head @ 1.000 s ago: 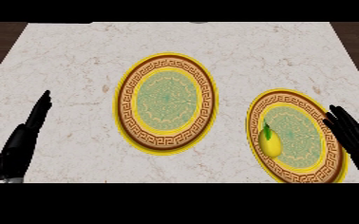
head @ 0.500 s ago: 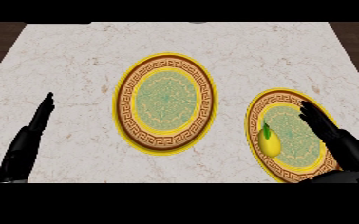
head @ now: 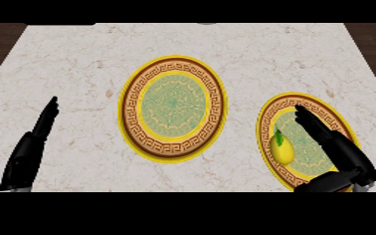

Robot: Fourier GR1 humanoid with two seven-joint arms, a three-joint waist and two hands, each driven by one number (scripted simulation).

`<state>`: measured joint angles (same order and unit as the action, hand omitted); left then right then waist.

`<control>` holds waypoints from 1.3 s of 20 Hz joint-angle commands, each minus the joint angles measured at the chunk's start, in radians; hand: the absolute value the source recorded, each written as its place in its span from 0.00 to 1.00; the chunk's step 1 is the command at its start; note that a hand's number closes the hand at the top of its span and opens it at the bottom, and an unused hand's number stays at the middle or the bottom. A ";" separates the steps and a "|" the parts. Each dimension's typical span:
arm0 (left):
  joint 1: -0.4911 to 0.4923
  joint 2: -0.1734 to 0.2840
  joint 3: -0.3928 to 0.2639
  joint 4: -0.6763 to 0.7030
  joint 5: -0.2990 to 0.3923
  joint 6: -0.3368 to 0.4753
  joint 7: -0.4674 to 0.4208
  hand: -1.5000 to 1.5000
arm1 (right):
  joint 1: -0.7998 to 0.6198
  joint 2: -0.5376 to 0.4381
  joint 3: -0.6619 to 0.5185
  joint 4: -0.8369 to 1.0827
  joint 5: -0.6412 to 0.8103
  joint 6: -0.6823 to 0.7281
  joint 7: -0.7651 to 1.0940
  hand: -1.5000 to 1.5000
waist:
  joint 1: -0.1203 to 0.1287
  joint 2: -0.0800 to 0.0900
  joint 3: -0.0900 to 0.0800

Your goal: Pick the lemon from the plate and place it in the plate

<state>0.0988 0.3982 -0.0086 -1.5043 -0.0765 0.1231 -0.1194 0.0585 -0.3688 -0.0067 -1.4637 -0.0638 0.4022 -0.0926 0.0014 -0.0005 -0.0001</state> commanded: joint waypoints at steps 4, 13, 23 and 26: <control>0.043 -0.022 0.066 0.004 -0.021 -0.072 -0.058 0.50 | -0.099 0.064 -0.014 0.116 0.075 0.002 -0.006 0.00 | 0.003 0.000 0.000; 0.053 -0.106 0.066 -0.050 -0.110 -0.051 -0.012 0.50 | -0.073 0.131 -0.023 0.146 0.118 0.001 -0.120 1.00 | 0.001 0.000 0.000; -0.054 -0.067 0.079 -0.004 -0.092 -0.142 -0.023 0.50 | -0.429 -0.190 0.095 0.219 0.508 0.011 -0.055 1.00 | 0.113 0.027 -0.005; -0.092 -0.091 0.042 -0.003 -0.108 -0.140 -0.019 0.50 | -0.553 -0.279 0.166 0.280 0.635 0.042 -0.059 1.00 | 0.141 0.043 -0.002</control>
<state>0.0472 0.3161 0.0601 -1.5118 -0.1736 -0.0089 -0.1398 -0.3510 -0.5205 0.0837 -1.2341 0.4145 0.4098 -0.1625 0.1020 0.0262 -0.0028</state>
